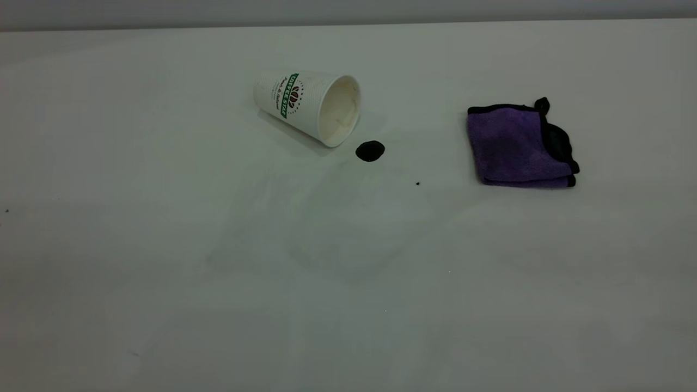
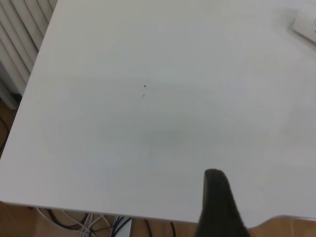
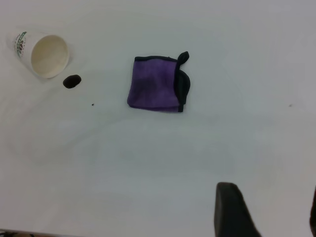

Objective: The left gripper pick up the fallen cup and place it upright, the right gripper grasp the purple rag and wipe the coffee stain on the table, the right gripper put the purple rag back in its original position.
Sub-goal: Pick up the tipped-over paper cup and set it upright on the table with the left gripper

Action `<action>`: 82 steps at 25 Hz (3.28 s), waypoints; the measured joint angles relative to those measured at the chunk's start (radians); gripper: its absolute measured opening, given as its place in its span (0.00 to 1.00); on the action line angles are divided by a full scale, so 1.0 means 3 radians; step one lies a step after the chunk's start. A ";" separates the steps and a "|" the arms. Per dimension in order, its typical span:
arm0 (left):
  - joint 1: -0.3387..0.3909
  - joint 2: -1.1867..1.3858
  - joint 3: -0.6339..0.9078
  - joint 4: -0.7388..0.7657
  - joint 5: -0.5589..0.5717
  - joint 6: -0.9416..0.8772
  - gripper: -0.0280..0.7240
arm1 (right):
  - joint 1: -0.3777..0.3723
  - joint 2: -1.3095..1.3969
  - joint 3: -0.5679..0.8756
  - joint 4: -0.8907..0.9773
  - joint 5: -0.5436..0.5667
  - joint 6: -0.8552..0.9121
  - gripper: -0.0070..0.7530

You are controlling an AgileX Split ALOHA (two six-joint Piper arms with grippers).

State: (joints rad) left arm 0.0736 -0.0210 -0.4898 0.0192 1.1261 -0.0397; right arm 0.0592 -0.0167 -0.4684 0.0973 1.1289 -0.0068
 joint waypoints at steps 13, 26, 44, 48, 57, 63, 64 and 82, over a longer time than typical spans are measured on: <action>0.0000 0.0000 0.0000 0.0000 0.0000 -0.0003 0.73 | 0.0000 0.0000 0.0000 0.0000 0.0000 0.0000 0.56; 0.0000 0.0000 0.0000 0.0000 0.0000 -0.0007 0.73 | 0.0000 0.0000 0.0000 0.0000 0.0000 0.0000 0.56; 0.0000 0.0546 -0.0134 0.0010 -0.0310 0.0132 0.78 | 0.0000 0.0000 0.0000 0.0000 0.0000 0.0000 0.56; 0.0000 0.1138 -0.0245 -0.0129 -0.0709 0.0267 0.81 | 0.0000 0.0000 0.0000 0.0000 0.0000 0.0000 0.56; 0.0000 0.2655 -0.0515 -0.1068 -0.1362 0.1249 0.82 | 0.0000 0.0000 0.0000 0.0000 0.0000 0.0000 0.56; -0.0081 0.3555 -0.0737 -0.1333 -0.1626 0.1691 0.82 | 0.0000 0.0000 0.0000 0.0000 0.0000 0.0000 0.56; -0.0160 0.3690 -0.0771 -0.1338 -0.1677 0.1721 0.82 | 0.0000 0.0000 0.0000 0.0000 0.0000 0.0000 0.56; -0.2108 0.6361 -0.2480 -0.0501 -0.2101 0.0787 0.82 | 0.0000 0.0000 0.0000 0.0000 0.0000 0.0000 0.56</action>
State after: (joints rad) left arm -0.5589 1.8872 -1.2338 -0.1311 0.4958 0.1965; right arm 0.0592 -0.0167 -0.4684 0.0973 1.1289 -0.0068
